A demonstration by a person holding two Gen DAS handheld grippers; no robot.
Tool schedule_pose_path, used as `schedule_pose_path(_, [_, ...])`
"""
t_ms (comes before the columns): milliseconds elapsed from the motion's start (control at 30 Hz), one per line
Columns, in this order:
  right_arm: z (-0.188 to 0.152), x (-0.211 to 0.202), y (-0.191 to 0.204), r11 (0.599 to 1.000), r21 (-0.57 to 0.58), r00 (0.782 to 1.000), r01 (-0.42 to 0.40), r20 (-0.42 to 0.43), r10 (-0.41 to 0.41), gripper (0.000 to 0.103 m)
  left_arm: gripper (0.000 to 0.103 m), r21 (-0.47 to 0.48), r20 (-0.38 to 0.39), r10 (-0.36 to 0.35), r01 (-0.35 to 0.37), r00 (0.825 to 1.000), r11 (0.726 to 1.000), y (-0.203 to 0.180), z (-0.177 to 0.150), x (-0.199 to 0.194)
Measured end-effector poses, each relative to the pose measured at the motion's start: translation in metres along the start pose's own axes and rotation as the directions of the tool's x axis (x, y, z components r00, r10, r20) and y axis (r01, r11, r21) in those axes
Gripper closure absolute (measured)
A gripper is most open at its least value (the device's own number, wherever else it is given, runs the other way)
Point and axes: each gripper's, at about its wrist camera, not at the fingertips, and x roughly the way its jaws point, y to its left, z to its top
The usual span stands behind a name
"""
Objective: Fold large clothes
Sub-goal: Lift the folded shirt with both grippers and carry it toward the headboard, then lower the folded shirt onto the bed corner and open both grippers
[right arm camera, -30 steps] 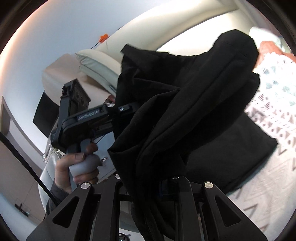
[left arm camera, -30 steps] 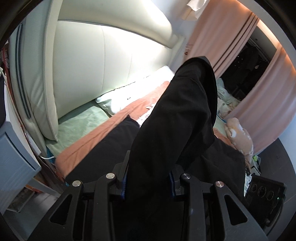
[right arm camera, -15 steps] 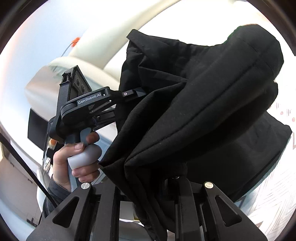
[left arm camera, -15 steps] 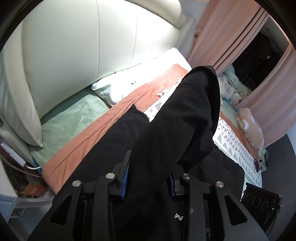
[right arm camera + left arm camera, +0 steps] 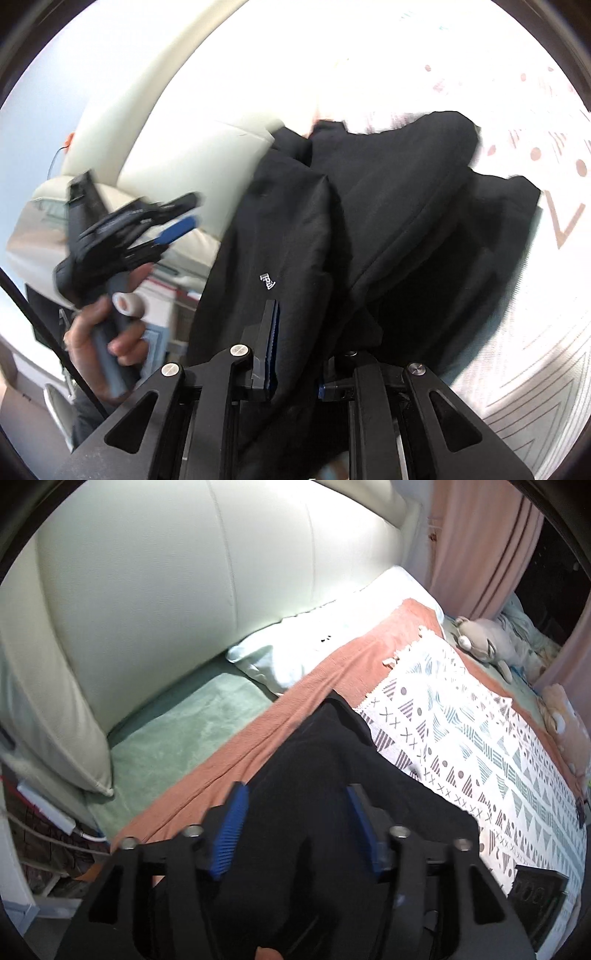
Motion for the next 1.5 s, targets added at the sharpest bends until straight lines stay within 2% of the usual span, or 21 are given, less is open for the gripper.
schedule_pose_path(33, [-0.003, -0.004, -0.003, 1.000, 0.006, 1.000, -0.008, 0.001, 0.008, 0.090, 0.026, -0.009, 0.020, 0.007, -0.006, 1.000, 1.000, 0.004, -0.005, -0.008])
schedule_pose_path(67, [-0.002, -0.007, -0.002, 1.000, 0.007, 1.000, -0.007, 0.001, 0.007, 0.090, 0.026, -0.016, 0.039, 0.013, -0.012, 0.999, 1.000, 0.008, -0.011, -0.015])
schedule_pose_path(200, [0.000, 0.006, 0.023, 0.999, -0.031, 0.999, 0.036, -0.001, -0.036, 0.088, 0.026, -0.075, 0.069, 0.004, 0.001, 0.998, 0.997, 0.028, -0.045, -0.035])
schedule_pose_path(267, [-0.001, 0.005, 0.027, 0.998, -0.030, 0.999, 0.052, -0.014, -0.053, 0.087, 0.026, -0.117, 0.099, 0.025, -0.013, 0.995, 0.993, 0.039, -0.065, -0.048])
schedule_pose_path(333, [0.003, 0.022, 0.038, 0.996, -0.041, 0.997, 0.078, -0.021, -0.079, 0.086, 0.026, -0.158, 0.133, 0.043, -0.022, 0.990, 0.987, 0.050, -0.083, -0.056])
schedule_pose_path(467, [0.005, 0.015, 0.042, 0.984, -0.099, 0.988, 0.151, -0.013, -0.153, 0.079, 0.026, -0.201, 0.131, 0.085, -0.057, 0.988, 0.978, 0.061, -0.114, -0.061])
schedule_pose_path(533, [0.001, 0.008, 0.039, 0.976, -0.104, 0.982, 0.189, 0.000, -0.190, 0.073, 0.026, -0.212, 0.127, 0.116, -0.088, 0.985, 0.973, 0.065, -0.131, -0.062])
schedule_pose_path(567, [0.001, 0.006, 0.039, 0.973, -0.101, 0.978, 0.210, 0.009, -0.210, 0.068, 0.026, -0.226, 0.122, 0.123, -0.093, 0.985, 0.970, 0.067, -0.140, -0.061])
schedule_pose_path(600, [0.000, 0.003, 0.038, 0.968, -0.092, 0.972, 0.234, 0.018, -0.233, 0.058, 0.026, -0.240, 0.114, 0.119, -0.089, 0.986, 0.967, 0.069, -0.146, -0.060])
schedule_pose_path(667, [-0.001, 0.000, 0.034, 0.957, -0.072, 0.959, 0.282, 0.035, -0.280, 0.047, 0.026, -0.269, 0.100, 0.097, -0.068, 0.990, 0.961, 0.073, -0.158, -0.058])
schedule_pose_path(833, [-0.006, -0.014, 0.032, 0.931, -0.070, 0.933, 0.359, 0.018, -0.359, 0.047, 0.026, -0.252, 0.076, 0.104, -0.082, 0.992, 0.964, 0.061, -0.171, -0.055])
schedule_pose_path(967, [-0.005, -0.027, 0.047, 0.927, -0.075, 0.930, 0.366, 0.026, -0.366, 0.047, 0.026, -0.244, 0.082, 0.089, -0.067, 0.993, 0.968, 0.050, -0.176, -0.063])
schedule_pose_path(1133, [-0.011, -0.064, 0.070, 0.912, -0.132, 0.922, 0.388, 0.059, -0.383, 0.045, 0.026, -0.220, 0.089, 0.078, -0.056, 0.993, 0.974, 0.032, -0.180, -0.079])
schedule_pose_path(1333, [-0.022, -0.115, 0.088, 0.882, -0.166, 0.897, 0.441, 0.112, -0.428, 0.045, 0.026, -0.200, 0.137, 0.054, -0.025, 0.989, 0.980, 0.009, -0.187, -0.111])
schedule_pose_path(1367, [-0.025, -0.125, 0.090, 0.878, -0.172, 0.894, 0.446, 0.121, -0.431, 0.041, 0.026, -0.191, 0.140, 0.049, -0.021, 0.989, 0.981, 0.004, -0.188, -0.115])
schedule_pose_path(1400, [-0.027, -0.133, 0.093, 0.874, -0.180, 0.892, 0.451, 0.125, -0.434, 0.029, 0.026, -0.178, 0.141, 0.045, -0.019, 0.989, 0.984, -0.001, -0.190, -0.118])
schedule_pose_path(1433, [-0.030, -0.140, 0.095, 0.871, -0.187, 0.891, 0.454, 0.128, -0.436, 0.022, 0.026, -0.166, 0.143, 0.043, -0.019, 0.989, 0.986, -0.006, -0.192, -0.122])
schedule_pose_path(1467, [-0.034, -0.149, 0.099, 0.867, -0.194, 0.888, 0.458, 0.136, -0.438, 0.016, 0.026, -0.156, 0.146, 0.042, -0.019, 0.988, 0.988, -0.010, -0.194, -0.124])
schedule_pose_path(1500, [-0.038, -0.159, 0.102, 0.865, -0.201, 0.887, 0.461, 0.149, -0.438, 0.016, 0.026, -0.146, 0.150, 0.041, -0.019, 0.988, 0.989, -0.015, -0.196, -0.128])
